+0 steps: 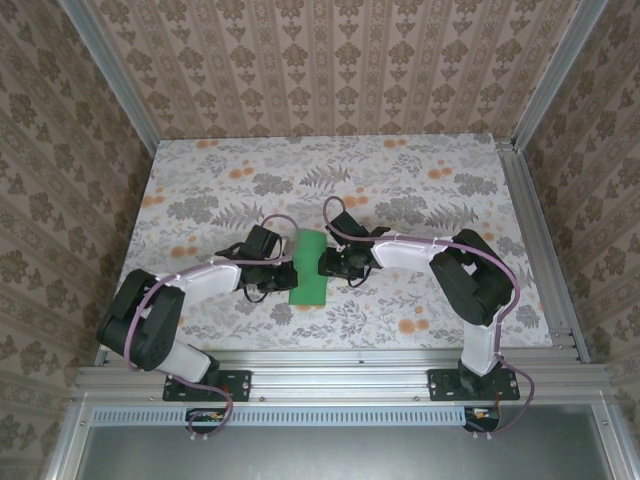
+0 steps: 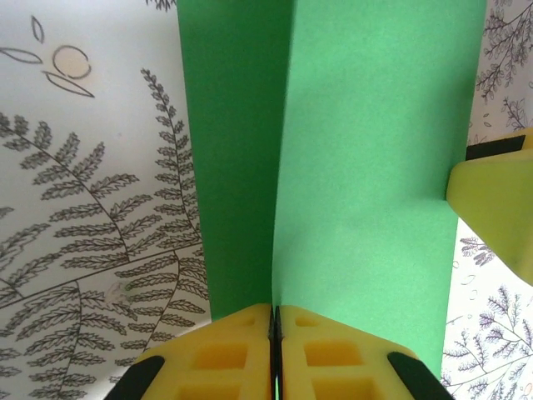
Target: Fold a paper plane with a square sheet of paper (pick it up from the middle)
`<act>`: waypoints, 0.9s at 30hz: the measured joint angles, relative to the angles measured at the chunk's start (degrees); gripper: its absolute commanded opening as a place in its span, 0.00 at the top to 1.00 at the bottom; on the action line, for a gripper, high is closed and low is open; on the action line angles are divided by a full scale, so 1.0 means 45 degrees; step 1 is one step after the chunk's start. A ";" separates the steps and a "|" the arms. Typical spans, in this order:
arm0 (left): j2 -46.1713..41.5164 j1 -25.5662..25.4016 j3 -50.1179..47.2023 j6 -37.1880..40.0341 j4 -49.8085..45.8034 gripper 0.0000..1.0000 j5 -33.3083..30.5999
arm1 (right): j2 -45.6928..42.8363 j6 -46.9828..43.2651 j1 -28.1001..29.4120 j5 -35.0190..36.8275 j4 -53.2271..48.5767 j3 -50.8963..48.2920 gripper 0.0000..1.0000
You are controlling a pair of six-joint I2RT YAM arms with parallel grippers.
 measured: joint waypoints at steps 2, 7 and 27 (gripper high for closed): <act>0.0000 0.0087 0.0029 0.0097 -0.0010 0.90 -0.0005 | 0.0000 0.0024 -0.0005 -0.0063 0.0087 -0.0005 0.57; 0.0000 0.0267 0.0087 0.0335 -0.0257 0.90 -0.0010 | -0.0053 0.0311 -0.0131 -0.0578 0.1180 -0.0325 0.57; 0.0491 0.0996 0.0155 0.1161 -0.0525 0.90 0.0029 | 0.0656 0.1243 -0.0228 -0.2181 0.3337 -0.0393 0.54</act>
